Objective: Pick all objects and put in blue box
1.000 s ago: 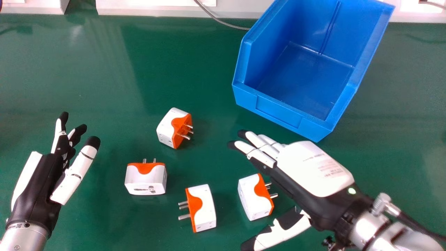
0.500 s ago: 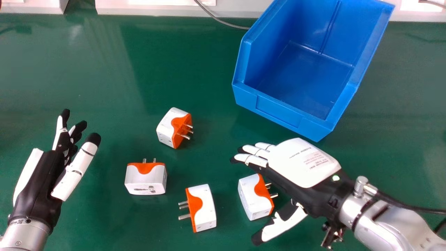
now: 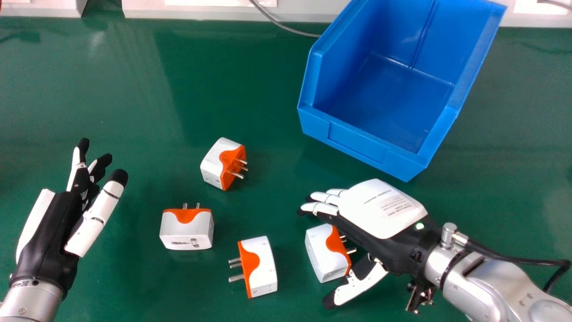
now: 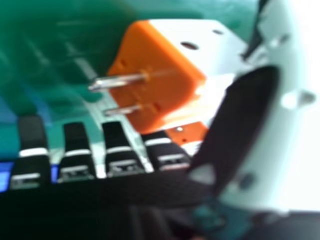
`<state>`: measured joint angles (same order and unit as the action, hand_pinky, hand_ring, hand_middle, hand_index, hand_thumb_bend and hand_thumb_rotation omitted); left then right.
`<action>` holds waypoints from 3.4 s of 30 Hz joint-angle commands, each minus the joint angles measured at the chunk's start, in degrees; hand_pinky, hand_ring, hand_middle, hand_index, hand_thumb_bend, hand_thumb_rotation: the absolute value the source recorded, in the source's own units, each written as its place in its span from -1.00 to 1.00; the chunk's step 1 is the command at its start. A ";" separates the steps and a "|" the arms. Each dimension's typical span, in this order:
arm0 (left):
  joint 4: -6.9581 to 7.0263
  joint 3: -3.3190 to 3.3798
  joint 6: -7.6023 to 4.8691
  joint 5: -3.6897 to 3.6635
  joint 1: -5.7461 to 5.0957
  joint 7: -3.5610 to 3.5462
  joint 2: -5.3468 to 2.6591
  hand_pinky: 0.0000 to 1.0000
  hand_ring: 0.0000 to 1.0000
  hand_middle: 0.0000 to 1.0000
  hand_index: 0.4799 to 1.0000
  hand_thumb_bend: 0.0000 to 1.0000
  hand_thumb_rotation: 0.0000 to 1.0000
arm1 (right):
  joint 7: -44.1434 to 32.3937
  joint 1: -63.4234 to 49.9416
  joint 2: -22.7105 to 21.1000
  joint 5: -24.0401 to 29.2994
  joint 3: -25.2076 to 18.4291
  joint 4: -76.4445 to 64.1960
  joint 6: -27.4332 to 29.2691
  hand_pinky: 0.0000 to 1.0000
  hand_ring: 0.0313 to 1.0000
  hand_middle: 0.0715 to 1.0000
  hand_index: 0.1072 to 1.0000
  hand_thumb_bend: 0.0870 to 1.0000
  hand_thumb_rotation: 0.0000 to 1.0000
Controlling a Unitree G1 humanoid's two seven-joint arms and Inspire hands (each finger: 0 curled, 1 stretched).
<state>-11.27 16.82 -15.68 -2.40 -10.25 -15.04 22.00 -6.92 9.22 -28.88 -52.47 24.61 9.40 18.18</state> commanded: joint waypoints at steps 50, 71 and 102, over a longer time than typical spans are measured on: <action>1.28 0.66 0.08 -0.98 1.39 -0.94 2.13 0.96 0.94 0.92 0.73 -0.16 0.66 | -5.03 15.64 12.94 -6.00 -4.47 -18.83 -30.69 -0.73 -0.63 -0.50 -0.17 -0.13 -0.71; 1.02 0.78 -0.93 -2.04 1.27 -1.31 1.87 0.97 0.95 0.93 0.73 -0.16 0.70 | -13.17 48.24 16.78 -13.08 2.27 18.64 -54.29 -0.51 -0.34 -0.23 -0.07 -0.04 -0.99; 2.38 0.42 0.29 -1.84 1.01 -0.51 1.83 0.95 0.93 0.91 0.73 -0.14 0.67 | -6.64 42.16 15.14 -8.05 3.88 7.70 -55.34 0.47 0.80 0.94 0.84 0.25 0.07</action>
<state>-9.68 17.10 -15.00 -4.07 -9.43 -15.49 23.44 -14.90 50.86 -13.50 -59.23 28.98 18.75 -36.57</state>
